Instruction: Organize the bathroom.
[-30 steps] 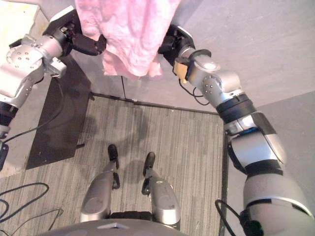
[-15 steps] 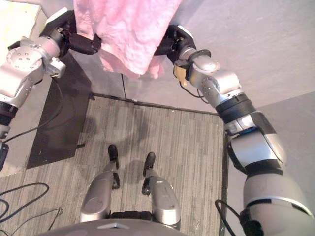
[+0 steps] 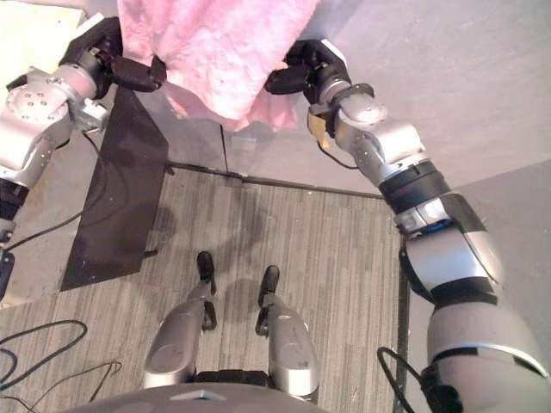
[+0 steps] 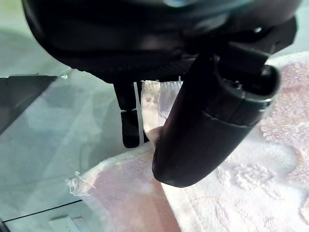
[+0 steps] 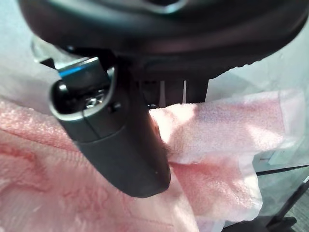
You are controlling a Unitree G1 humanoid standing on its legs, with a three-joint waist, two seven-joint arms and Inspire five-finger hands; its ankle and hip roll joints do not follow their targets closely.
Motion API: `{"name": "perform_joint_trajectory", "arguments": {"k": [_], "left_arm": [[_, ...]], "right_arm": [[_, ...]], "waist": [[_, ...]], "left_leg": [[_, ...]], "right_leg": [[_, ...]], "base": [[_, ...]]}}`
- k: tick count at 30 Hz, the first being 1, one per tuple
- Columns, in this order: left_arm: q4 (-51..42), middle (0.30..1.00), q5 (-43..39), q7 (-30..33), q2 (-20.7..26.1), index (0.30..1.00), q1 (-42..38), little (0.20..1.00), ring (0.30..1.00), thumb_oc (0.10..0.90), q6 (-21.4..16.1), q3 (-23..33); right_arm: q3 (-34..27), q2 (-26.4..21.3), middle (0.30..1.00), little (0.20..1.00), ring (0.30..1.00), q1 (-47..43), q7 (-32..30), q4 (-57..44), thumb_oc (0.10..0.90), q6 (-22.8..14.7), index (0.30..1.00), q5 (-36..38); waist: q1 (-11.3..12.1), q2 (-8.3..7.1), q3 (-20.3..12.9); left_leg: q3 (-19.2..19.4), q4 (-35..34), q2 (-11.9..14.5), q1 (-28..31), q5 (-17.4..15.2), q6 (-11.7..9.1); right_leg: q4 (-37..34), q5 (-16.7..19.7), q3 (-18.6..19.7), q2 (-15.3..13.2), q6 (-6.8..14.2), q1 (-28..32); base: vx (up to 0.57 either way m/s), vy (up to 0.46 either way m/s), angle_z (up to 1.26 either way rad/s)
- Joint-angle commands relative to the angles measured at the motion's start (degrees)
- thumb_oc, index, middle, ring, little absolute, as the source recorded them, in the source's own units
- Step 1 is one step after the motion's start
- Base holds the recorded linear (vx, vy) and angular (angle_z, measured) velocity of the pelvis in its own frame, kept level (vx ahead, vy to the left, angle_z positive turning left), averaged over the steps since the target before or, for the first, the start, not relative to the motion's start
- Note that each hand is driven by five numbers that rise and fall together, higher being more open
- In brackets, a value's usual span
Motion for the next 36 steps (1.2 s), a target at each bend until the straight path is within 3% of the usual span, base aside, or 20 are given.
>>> {"name": "perform_joint_trajectory", "arguments": {"k": [1, 2, 3, 4, 5, 6, 7, 8, 22, 25, 29, 34, 36], "left_arm": [[-1.71, 0.476, 3.25, 0.84, 2.35, 0.476, 3.28, 0.476, 0.476, 0.518, -2.93, 3.81], [-2.02, 0.566, 3.15, 0.52, 2.54, 0.566, 3.38, 0.566, 0.566, 0.577, -3.01, 3.86], [-2.10, 0.592, 3.17, 0.27, 2.63, 0.592, 3.36, 0.592, 0.592, 0.595, -3.13, 3.85], [-2.64, 0.846, 3.50, 0.05, 2.76, 0.846, 3.29, 0.846, 0.846, 0.764, -3.06, 3.87], [-3.11, 0.900, 3.32, -0.37, 3.05, 0.900, 3.42, 0.900, 0.900, 0.800, -3.16, 3.91], [-3.38, 0.900, 3.37, -0.64, 3.15, 0.900, 3.62, 0.900, 0.900, 0.800, -3.36, 4.04], [-3.83, 0.900, 3.46, -0.67, 3.25, 0.900, 3.70, 0.900, 0.900, 0.800, -3.32, 4.13], [-3.96, 0.900, 3.49, -0.76, 3.40, 0.900, 3.69, 0.900, 0.900, 0.800, -3.26, 4.17], [-3.49, 0.900, 3.22, -1.65, 3.98, 0.900, 3.78, 0.900, 0.900, 0.800, -3.93, 4.65], [-4.02, 0.900, 3.52, -1.83, 4.10, 0.900, 4.37, 0.900, 0.900, 0.800, -3.82, 4.78], [-5.16, 0.900, 4.38, -4.18, 4.57, 0.900, 5.18, 0.900, 0.900, 0.800, -3.82, 4.80], [-9.36, 0.900, 4.78, -9.69, 5.32, 0.900, 9.15, 0.900, 0.900, 0.800, -3.20, 5.72], [-10.08, 0.900, 4.50, -10.15, 5.48, 0.900, 9.96, 0.900, 0.900, 0.800, -3.35, 5.89]], "right_arm": [[-7.11, -13.81, 0.300, 0.300, 0.300, -15.16, -14.95, 7.73, 0.400, -4.96, 0.300, -4.87], [-7.24, -14.10, 0.300, 0.300, 0.300, -15.20, -15.42, 7.77, 0.400, -4.47, 0.300, -4.70], [-7.31, -14.21, 0.300, 0.300, 0.300, -15.22, -15.62, 7.81, 0.400, -4.29, 0.300, -4.56], [-7.32, -14.44, 0.300, 0.300, 0.300, -15.38, -15.64, 8.03, 0.400, -4.04, 0.300, -4.06], [-7.48, -14.72, 0.300, 0.300, 0.300, -15.19, -15.34, 7.95, 0.400, -3.63, 0.300, -3.61], [-7.47, -14.78, 0.373, 0.373, 0.373, -15.02, -15.05, 7.68, 0.449, -3.35, 0.373, -3.32], [-7.46, -14.83, 0.733, 0.733, 0.733, -14.86, -14.52, 7.49, 0.689, -3.22, 0.733, -3.27], [-7.37, -14.85, 0.900, 0.900, 0.900, -14.71, -14.17, 7.39, 0.800, -3.30, 0.900, -3.34], [-6.91, -14.36, 0.900, 0.900, 0.900, -14.51, -15.01, 8.09, 0.800, -1.73, 0.900, -6.86], [-7.02, -15.11, 0.900, 0.900, 0.900, -14.17, -16.50, 8.25, 0.800, -0.03, 0.900, -8.72], [-5.69, -17.26, 0.900, 0.900, 0.900, -14.56, -17.69, 9.72, 0.800, 6.01, 0.900, -13.10], [-5.12, -19.96, 0.900, 0.900, 0.900, -11.32, -13.02, 8.56, 0.800, 11.14, 0.900, -20.51], [-5.40, -20.20, 0.900, 0.900, 0.900, -10.38, -12.83, 8.00, 0.800, 11.58, 0.900, -21.37]], "waist": [[0.28, -1.10, -7.04], [0.16, -1.02, -7.03], [0.12, -1.01, -7.02], [0.03, -0.91, -6.95], [-0.07, -0.83, -6.85], [-0.10, -0.81, -6.82], [-0.13, -0.73, -6.77], [-0.17, -0.65, -6.73], [-0.04, -0.08, -6.95], [-0.14, -0.17, -7.08], [-0.45, -0.39, -7.49], [-0.77, -0.17, -7.45], [-0.81, -0.08, -7.44]], "left_leg": [[-0.39, 3.48, 2.28, 5.56, -6.94, -2.40], [-0.35, 3.43, 2.27, 5.59, -6.95, -2.38], [-0.33, 3.39, 2.27, 5.62, -6.95, -2.38], [-0.24, 3.33, 2.30, 5.61, -6.92, -2.41], [-0.19, 3.35, 2.29, 5.56, -6.89, -2.42], [-0.13, 3.27, 2.33, 5.56, -6.86, -2.40], [-0.15, 3.22, 2.34, 5.56, -6.83, -2.40], [-0.13, 3.23, 2.35, 5.57, -6.80, -2.41], [0.10, 2.70, 2.45, 5.78, -6.74, -2.54], [0.18, 2.69, 2.50, 5.80, -6.73, -2.56], [0.51, 2.38, 2.70, 5.85, -6.63, -2.66], [0.74, 1.98, 2.78, 6.11, -6.49, -2.55], [0.77, 1.93, 2.80, 6.15, -6.46, -2.54]], "right_leg": [[1.36, -2.83, 4.25, -2.92, 5.33, -0.86], [1.41, -2.83, 4.38, -2.89, 5.33, -0.96], [1.43, -2.84, 4.43, -2.87, 5.33, -0.99], [1.47, -2.88, 4.52, -2.85, 5.30, -1.08], [1.51, -2.85, 4.61, -2.83, 5.30, -1.14], [1.48, -2.85, 4.67, -2.81, 5.27, -1.21], [1.51, -2.88, 4.74, -2.79, 5.24, -1.25], [1.57, -2.90, 4.77, -2.79, 5.20, -1.30], [1.78, -3.29, 4.63, -2.81, 5.06, -1.50], [1.87, -3.31, 4.62, -2.80, 5.08, -1.51], [2.00, -3.35, 4.81, -2.69, 5.19, -1.74], [2.15, -3.35, 5.08, -2.52, 5.17, -1.98], [2.14, -3.32, 5.14, -2.49, 5.17, -1.97]], "base": [[0.00, 0.000, 0.00], [0.00, 0.000, 0.00], [0.00, 0.000, 0.00], [0.00, 0.000, 0.00], [0.00, 0.000, 0.00], [0.00, 0.000, 0.00], [0.00, 0.000, 0.00], [-0.01, 0.007, -0.04], [0.00, 0.000, 0.00], [0.00, 0.000, 0.00], [0.00, 0.000, 0.00], [0.00, 0.000, 0.00], [0.00, 0.000, 0.00]]}}
